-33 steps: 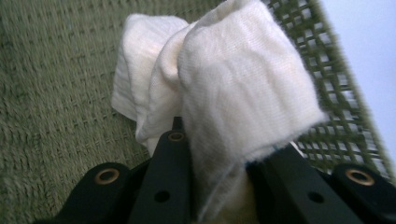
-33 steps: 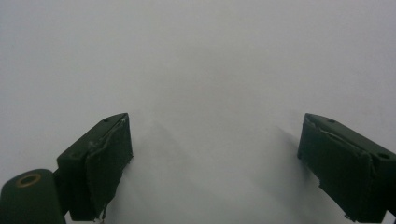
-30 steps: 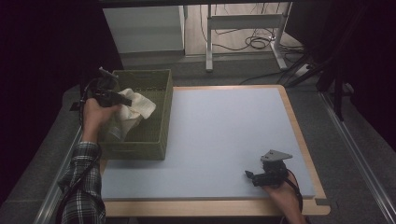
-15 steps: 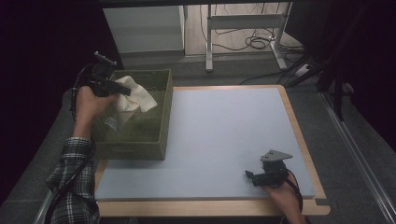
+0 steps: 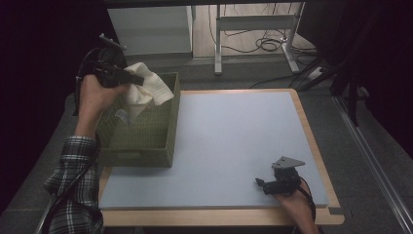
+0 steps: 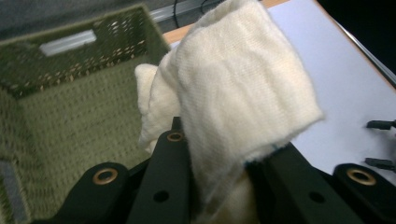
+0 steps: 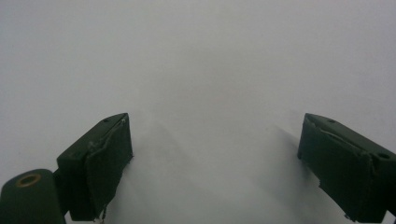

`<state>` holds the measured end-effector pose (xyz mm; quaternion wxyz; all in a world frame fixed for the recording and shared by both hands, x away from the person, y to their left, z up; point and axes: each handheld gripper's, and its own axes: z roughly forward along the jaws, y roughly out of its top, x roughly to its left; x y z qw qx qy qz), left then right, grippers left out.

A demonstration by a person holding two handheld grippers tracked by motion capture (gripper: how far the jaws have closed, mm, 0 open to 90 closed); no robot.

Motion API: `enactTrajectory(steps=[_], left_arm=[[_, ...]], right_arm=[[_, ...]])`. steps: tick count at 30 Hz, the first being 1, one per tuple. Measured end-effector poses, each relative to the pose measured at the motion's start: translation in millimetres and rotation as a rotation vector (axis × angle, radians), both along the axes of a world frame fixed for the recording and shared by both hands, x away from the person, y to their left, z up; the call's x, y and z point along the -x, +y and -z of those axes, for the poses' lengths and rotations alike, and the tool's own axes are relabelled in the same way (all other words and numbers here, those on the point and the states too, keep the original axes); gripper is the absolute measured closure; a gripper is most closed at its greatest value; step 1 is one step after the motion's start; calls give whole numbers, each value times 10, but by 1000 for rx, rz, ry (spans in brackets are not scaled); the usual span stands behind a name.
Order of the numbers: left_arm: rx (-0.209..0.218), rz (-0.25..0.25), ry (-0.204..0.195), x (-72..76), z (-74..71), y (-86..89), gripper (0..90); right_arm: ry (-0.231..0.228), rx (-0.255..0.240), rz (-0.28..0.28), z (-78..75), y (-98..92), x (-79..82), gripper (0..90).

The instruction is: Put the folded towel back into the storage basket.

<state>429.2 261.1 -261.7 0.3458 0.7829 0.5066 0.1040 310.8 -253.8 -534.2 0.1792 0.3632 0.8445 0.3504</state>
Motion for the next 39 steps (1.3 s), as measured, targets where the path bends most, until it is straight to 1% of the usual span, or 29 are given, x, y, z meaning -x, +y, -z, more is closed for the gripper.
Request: enactTrajectory(steps=[1, 3, 6, 7, 8, 10, 11, 12, 14, 17, 18, 19, 20, 22, 23, 24, 25, 26, 27, 28, 29, 30, 31, 32, 33, 34, 36, 37, 39], left_arm=[[0, 0, 0, 0, 0, 0, 820], [2, 24, -10, -4, -52, -106, 819], [-2, 37, -17, -11, -87, -178, 819], [-2, 50, -25, -18, -124, -251, 819], [-2, 50, -25, -18, -124, -251, 819], [-2, 73, -33, -25, -178, -369, 818], [-2, 73, -33, -25, -178, -369, 818], [-3, 86, -37, -29, -210, -454, 818], [-6, 98, -40, -32, -225, -494, 818], [0, 132, -46, -50, -244, -679, 817], [0, 132, -46, -50, -244, -679, 816], [-5, 159, -46, -66, -231, -778, 816], [-5, 159, -46, -66, -231, -778, 816], [1, 181, -43, -94, -178, -941, 814], [1, 181, -43, -94, -178, -941, 814], [-4, 206, -42, -119, -130, -1051, 814], [0, 217, -43, -130, -102, -1112, 813], [0, 217, -43, -130, -102, -1112, 813], [-1, 239, -41, -152, -48, -1227, 812], [-2, 252, -39, -163, -17, -1283, 812], [-2, 252, -39, -163, -17, -1283, 812], [-7, 269, -34, -175, 15, -1334, 811], [-12, 293, -31, -198, 93, -1445, 810], [-12, 293, -31, -198, 93, -1445, 809], [-14, 310, -26, -223, 182, -1554, 809], [-2, 310, -25, -229, 235, -1616, 808], [-6, 320, -23, -238, 273, -1654, 806], [-5, 340, -19, -257, 387, -1764, 805], [-14, 352, -16, -273, 494, -1857, 802]], right_arm=[[0, 0, 0, 0, 0, 0, 101], [1, -1, 0, 0, 0, 1, 101], [1, -2, 1, 0, 1, 1, 101], [0, -1, -1, 0, 0, 0, 101], [0, -1, -1, 0, 0, 0, 101], [1, -1, 0, 0, 1, 1, 101], [2, -2, 0, 0, 2, 1, 101], [2, -2, 0, 0, 2, 1, 101], [1, -2, 0, 0, 2, 1, 101], [1, -2, 0, 0, 1, 1, 101], [2, -2, 0, 0, 1, 1, 101], [1, -1, -1, 0, 0, 1, 101], [1, -1, -1, 0, 0, 1, 101], [1, -1, -1, -1, 0, 1, 101], [2, -1, -1, -1, 0, 1, 101], [1, -1, -1, -1, 0, 1, 101], [1, -1, -1, -1, 0, 1, 101], [1, -1, -1, -1, 0, 1, 101], [1, -1, -1, 0, 0, 1, 101], [1, -1, -1, 0, 0, 1, 101], [1, -1, -1, 0, 0, 1, 101], [0, 0, -2, 0, -1, 0, 101], [0, 0, -1, 0, -1, 0, 101], [0, 0, -1, 0, -1, 0, 101], [0, 0, -1, 0, -1, 0, 101], [0, 0, -1, 0, -1, 0, 101], [1, 0, -1, 0, 0, 0, 101], [2, -1, -1, 0, 0, 1, 101], [1, 1, -2, 0, -1, 0, 101]])
